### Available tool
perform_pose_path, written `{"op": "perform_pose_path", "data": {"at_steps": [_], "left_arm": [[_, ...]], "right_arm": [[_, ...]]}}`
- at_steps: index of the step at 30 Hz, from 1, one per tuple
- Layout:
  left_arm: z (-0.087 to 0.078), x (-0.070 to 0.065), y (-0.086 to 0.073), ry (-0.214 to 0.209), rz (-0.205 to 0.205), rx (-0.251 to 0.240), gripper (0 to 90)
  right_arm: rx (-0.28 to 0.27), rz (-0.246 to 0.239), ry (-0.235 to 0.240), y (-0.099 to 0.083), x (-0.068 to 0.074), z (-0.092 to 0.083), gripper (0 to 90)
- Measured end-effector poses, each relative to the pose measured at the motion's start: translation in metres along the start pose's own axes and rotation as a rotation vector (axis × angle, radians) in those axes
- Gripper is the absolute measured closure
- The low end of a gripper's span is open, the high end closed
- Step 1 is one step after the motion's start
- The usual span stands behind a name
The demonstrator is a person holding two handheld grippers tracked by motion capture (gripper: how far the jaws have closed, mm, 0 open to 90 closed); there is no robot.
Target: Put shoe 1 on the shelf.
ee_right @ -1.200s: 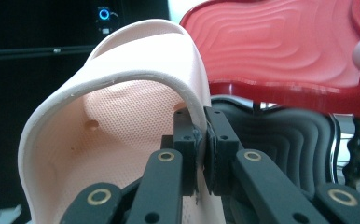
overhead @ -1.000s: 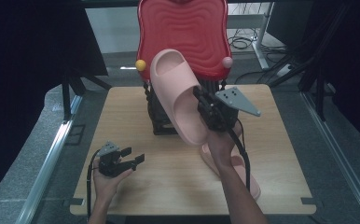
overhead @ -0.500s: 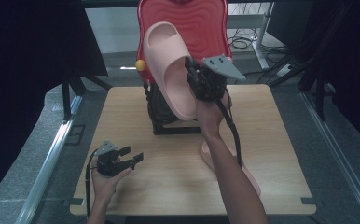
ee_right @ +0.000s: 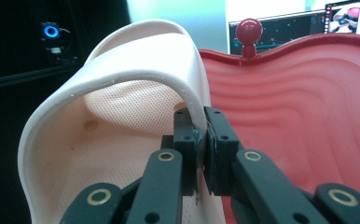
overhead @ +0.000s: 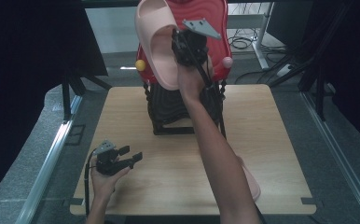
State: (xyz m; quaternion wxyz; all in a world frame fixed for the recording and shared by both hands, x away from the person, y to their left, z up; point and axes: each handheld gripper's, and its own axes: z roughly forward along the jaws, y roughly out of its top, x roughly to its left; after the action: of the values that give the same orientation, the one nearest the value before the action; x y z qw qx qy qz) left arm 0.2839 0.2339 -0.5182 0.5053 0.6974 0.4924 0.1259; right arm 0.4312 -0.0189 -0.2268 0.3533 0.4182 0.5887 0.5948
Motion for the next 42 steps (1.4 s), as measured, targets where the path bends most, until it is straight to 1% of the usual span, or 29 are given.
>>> {"op": "perform_pose_path", "data": {"at_steps": [1,2,3,6,7,8,11,15,18,20,21,23,24,25,26,27,28,29,30,32,33,34,35,36,37,39,40,41,42], "left_arm": [[0.0,0.0,0.0,0.0,0.0,0.0,28.2],[0.0,0.0,0.0,0.001,-0.002,0.0,28.2],[-0.001,0.001,0.0,0.003,0.0,0.0,28.2],[-0.001,0.002,0.0,0.001,-0.005,-0.002,28.2],[-0.001,0.002,0.0,0.001,-0.005,-0.002,28.2],[-0.001,0.002,0.0,-0.001,0.0,-0.001,28.2],[0.0,0.002,-0.001,-0.002,0.004,0.004,28.2],[0.0,0.003,-0.001,-0.001,0.003,0.005,28.2],[0.0,0.003,-0.001,-0.002,0.002,0.004,28.2],[0.0,0.003,-0.001,-0.002,0.001,0.004,28.1],[0.0,0.003,-0.001,-0.001,0.001,0.004,28.1],[0.0,0.003,-0.001,-0.002,0.004,0.007,28.1],[0.001,0.002,-0.001,-0.003,0.004,0.008,28.2],[0.001,0.002,-0.001,-0.003,0.004,0.008,28.1],[0.001,0.001,-0.001,-0.004,0.006,0.007,28.1],[0.001,0.001,-0.002,-0.004,0.007,0.008,28.1],[0.001,0.0,-0.002,-0.003,0.004,0.008,28.1],[0.002,0.0,-0.002,-0.006,0.009,0.007,28.1],[0.002,0.0,-0.002,-0.004,0.011,0.008,28.1],[0.002,-0.001,-0.002,-0.004,0.014,0.01,28.1],[0.002,-0.001,-0.002,-0.004,0.011,0.01,28.1],[0.002,-0.001,-0.002,-0.004,0.013,0.011,28.1],[0.002,-0.001,-0.001,-0.003,0.013,0.01,28.1],[0.002,-0.002,-0.001,-0.002,0.014,0.008,28.1],[0.002,-0.002,-0.001,-0.002,0.014,0.008,28.1],[0.002,-0.003,-0.001,0.002,0.015,0.006,28.1],[0.002,-0.003,-0.001,0.003,0.018,0.008,28.2],[0.003,-0.004,-0.001,0.005,0.022,0.012,28.1],[0.003,-0.004,-0.001,0.005,0.022,0.012,28.1]], "right_arm": [[0.0,0.0,0.0,0.0,0.0,0.0,84.5],[0.001,0.001,-0.012,0.003,0.001,0.007,84.4],[0.014,-0.003,-0.033,0.01,0.004,0.019,84.5],[0.014,-0.015,-0.064,0.017,0.007,0.037,84.5],[0.019,-0.012,-0.07,0.019,0.007,0.043,84.4],[0.019,-0.012,-0.07,0.019,0.007,0.043,84.4],[0.026,0.003,-0.089,0.019,0.008,0.06,84.4],[0.042,-0.004,-0.126,0.016,0.008,0.074,84.4],[0.043,0.005,-0.147,0.01,0.006,0.081,84.1],[0.048,0.008,-0.151,0.009,0.006,0.082,83.9],[0.062,0.005,-0.161,0.005,0.005,0.083,82.9],[0.062,0.011,-0.162,0.004,0.004,0.084,82.4],[0.058,0.014,-0.152,0.004,0.002,0.083,78.0],[0.058,0.014,-0.152,0.004,0.002,0.083,78.0],[0.055,0.003,-0.153,0.005,0.001,0.08,71.7],[0.055,0.003,-0.153,0.005,0.001,0.08,71.7],[0.054,-0.004,-0.156,0.006,0.001,0.077,69.0],[0.048,-0.012,-0.136,0.008,0.0,0.071,63.6],[0.047,-0.015,-0.128,0.009,-0.001,0.068,61.9],[0.053,-0.016,-0.104,0.009,-0.003,0.059,60.3],[0.053,-0.016,-0.104,0.009,-0.003,0.059,60.3],[0.047,-0.015,-0.085,0.009,-0.004,0.055,59.8],[0.054,-0.013,-0.067,0.008,-0.007,0.048,59.4],[0.062,-0.025,-0.034,0.005,-0.011,0.036,59.0],[0.062,-0.025,-0.034,0.005,-0.011,0.036,59.0],[0.071,-0.035,-0.008,0.002,-0.014,0.025,59.0],[0.079,-0.036,0.028,-0.003,-0.018,0.012,58.9],[0.086,-0.037,0.037,-0.004,-0.019,0.008,58.9],[0.086,-0.037,0.037,-0.004,-0.019,0.008,58.9]]}}
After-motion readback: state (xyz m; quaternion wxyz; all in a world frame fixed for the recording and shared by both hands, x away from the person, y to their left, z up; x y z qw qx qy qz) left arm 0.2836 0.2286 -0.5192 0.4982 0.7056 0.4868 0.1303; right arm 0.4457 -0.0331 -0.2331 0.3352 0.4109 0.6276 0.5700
